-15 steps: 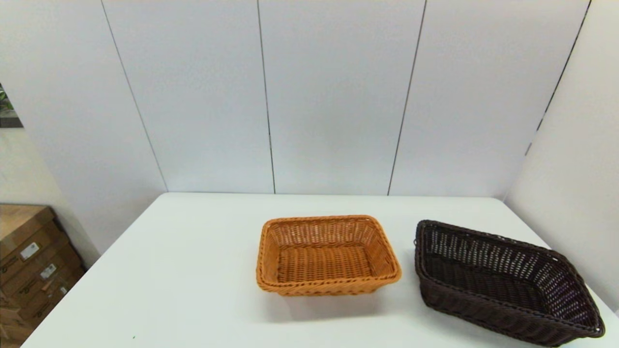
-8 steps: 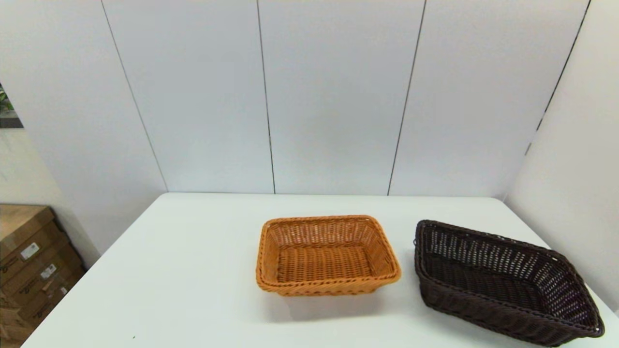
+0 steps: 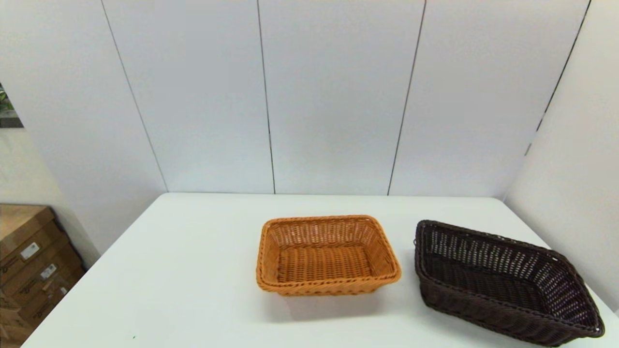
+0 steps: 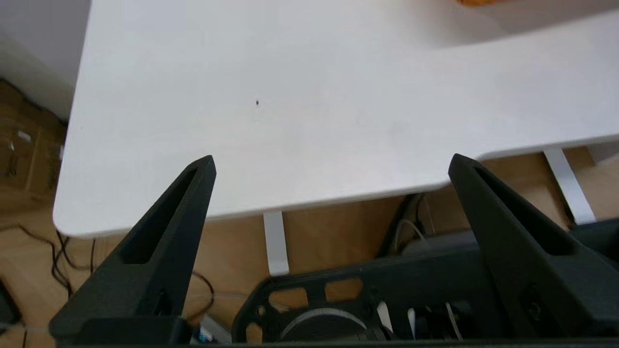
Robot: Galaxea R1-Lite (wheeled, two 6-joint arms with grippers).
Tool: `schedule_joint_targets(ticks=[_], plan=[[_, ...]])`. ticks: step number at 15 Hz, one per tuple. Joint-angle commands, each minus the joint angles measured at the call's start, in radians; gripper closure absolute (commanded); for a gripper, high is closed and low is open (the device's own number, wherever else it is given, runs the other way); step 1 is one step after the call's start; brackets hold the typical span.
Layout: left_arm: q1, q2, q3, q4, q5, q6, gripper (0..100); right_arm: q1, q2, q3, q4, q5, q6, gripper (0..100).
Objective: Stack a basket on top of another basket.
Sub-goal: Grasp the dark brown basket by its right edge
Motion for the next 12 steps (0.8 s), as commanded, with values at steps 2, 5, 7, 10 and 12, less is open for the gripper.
schedule_joint_targets(ticks=[2,5,7,10,12], plan=[[0.005,-0.083,0.175,-0.309,0.017,-0.001,0,0.000,0.000,0.001,0.000,0.000,0.000,0],[0.004,-0.083,0.274,-0.493,0.057,-0.009,0,0.000,0.000,0.001,0.000,0.000,0.000,0],[0.004,-0.092,0.314,-0.545,0.094,-0.011,0,0.000,0.000,0.000,0.000,0.000,0.000,0],[0.001,-0.175,0.330,-0.551,0.104,-0.021,0,0.000,0.000,0.001,0.000,0.000,0.000,0],[-0.004,-0.255,0.330,-0.551,0.106,-0.023,0,0.000,0.000,0.001,0.000,0.000,0.000,0]])
